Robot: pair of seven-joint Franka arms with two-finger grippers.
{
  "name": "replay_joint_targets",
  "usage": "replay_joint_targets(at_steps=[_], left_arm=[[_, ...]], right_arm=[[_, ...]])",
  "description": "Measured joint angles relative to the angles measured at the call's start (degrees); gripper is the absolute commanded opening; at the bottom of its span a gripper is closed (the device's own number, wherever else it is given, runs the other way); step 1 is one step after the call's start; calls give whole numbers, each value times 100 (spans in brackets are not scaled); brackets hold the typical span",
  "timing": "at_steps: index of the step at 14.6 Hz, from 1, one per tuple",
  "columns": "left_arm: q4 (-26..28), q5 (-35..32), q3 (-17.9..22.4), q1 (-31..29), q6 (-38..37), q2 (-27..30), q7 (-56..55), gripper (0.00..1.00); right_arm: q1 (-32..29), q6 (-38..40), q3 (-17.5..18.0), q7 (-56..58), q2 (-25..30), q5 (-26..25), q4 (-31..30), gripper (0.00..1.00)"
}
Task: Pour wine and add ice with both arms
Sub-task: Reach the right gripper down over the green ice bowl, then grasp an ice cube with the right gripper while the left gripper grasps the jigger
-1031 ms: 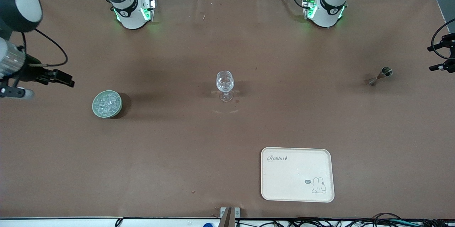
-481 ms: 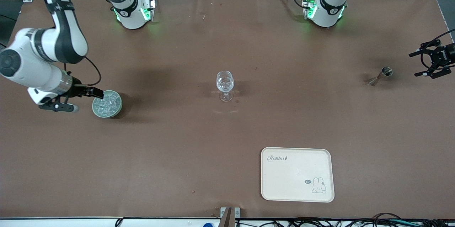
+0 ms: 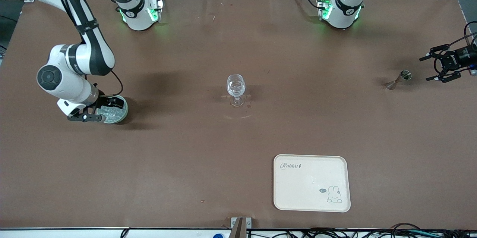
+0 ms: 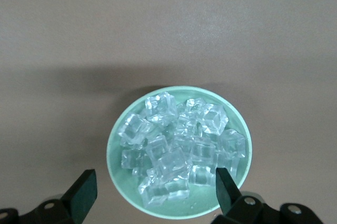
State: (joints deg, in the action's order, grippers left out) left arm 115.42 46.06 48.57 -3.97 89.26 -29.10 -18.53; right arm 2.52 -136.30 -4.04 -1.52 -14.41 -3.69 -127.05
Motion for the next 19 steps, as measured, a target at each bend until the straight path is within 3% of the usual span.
replay_joint_targets(at_steps=[4,8,12,19], left_arm=[[50,212,1,-80,-52,-221,75,99],[55,448,2,-87,-135,-409,158,99],[80,563,2,-88,-180,-560,230,99],[185,813,2,-146,-182,-772,321,96]], right_arm=[[-4,-197,-13,1,-26,-297,-105,71],[-6,-540,-23,5,-117,-351,-279,63],[-8,-568,-27,11,-145,-353,-299,49],[-12,-572,-32,14,-172,-354,-309,47]])
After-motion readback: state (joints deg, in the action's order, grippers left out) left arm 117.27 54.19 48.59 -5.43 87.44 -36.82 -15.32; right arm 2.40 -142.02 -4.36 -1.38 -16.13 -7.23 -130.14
